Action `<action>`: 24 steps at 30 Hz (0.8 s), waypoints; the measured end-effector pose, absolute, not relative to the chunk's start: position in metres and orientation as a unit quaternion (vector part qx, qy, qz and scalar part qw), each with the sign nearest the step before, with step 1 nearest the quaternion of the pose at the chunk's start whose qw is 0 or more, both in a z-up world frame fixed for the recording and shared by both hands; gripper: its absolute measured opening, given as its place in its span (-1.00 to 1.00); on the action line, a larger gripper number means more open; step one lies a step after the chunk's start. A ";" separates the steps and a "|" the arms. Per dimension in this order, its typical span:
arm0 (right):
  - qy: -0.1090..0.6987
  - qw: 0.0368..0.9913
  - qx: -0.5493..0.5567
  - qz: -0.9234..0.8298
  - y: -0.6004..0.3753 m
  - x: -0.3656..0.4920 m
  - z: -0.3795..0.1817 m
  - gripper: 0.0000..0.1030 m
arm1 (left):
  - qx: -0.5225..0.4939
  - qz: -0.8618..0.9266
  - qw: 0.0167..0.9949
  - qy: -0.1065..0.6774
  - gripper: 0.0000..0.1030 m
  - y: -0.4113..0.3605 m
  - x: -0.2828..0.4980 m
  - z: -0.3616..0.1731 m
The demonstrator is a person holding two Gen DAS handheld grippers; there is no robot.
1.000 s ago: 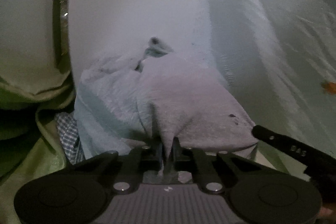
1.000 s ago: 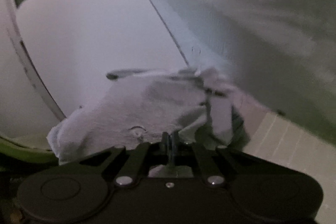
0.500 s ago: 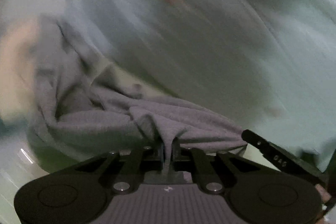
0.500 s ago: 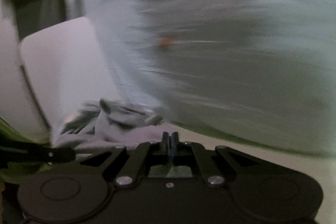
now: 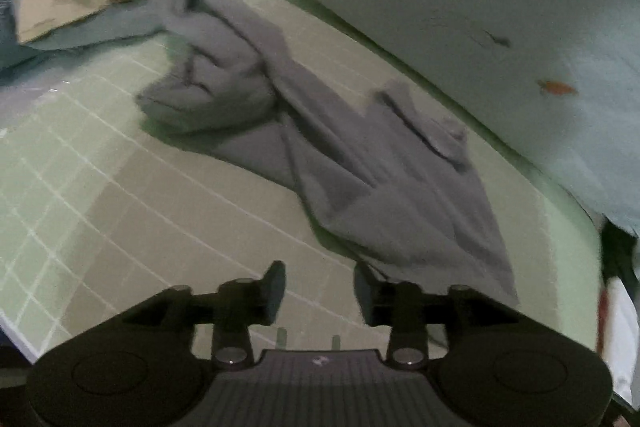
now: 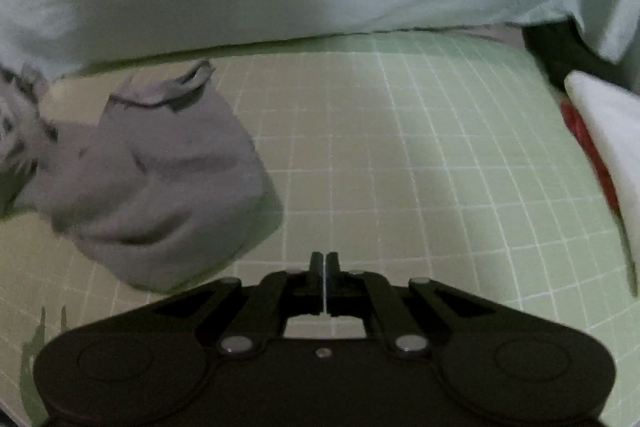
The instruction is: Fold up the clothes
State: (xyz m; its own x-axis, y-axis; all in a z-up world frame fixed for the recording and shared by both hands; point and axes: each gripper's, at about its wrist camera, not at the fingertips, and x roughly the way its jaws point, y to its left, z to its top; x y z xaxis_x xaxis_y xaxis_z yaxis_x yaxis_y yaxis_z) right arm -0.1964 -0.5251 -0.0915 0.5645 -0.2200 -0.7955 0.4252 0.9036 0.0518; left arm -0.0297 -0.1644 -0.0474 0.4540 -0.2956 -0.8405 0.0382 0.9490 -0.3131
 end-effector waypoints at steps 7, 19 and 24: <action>0.409 0.886 0.144 -0.167 -0.543 -0.163 -0.091 -0.21 | -0.113 -0.052 0.867 0.482 0.35 -0.152 0.013 -0.033; 0.434 0.879 0.129 -0.147 -0.521 -0.015 -0.111 0.50 | -0.110 0.006 0.871 0.478 0.46 -0.118 0.182 -0.054; 0.454 0.873 0.103 -0.146 -0.509 0.044 -0.127 0.50 | -0.138 0.027 0.874 0.466 0.46 -0.098 0.247 -0.074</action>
State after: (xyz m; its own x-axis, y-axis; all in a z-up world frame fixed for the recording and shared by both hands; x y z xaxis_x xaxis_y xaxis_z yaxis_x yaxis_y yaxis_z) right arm 0.0442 -0.5085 -0.1271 0.5446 -0.1614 -0.8230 0.3492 0.9359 0.0476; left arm 0.2466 -0.0978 -0.0739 0.5651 -0.0807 -0.8211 -0.1762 0.9604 -0.2157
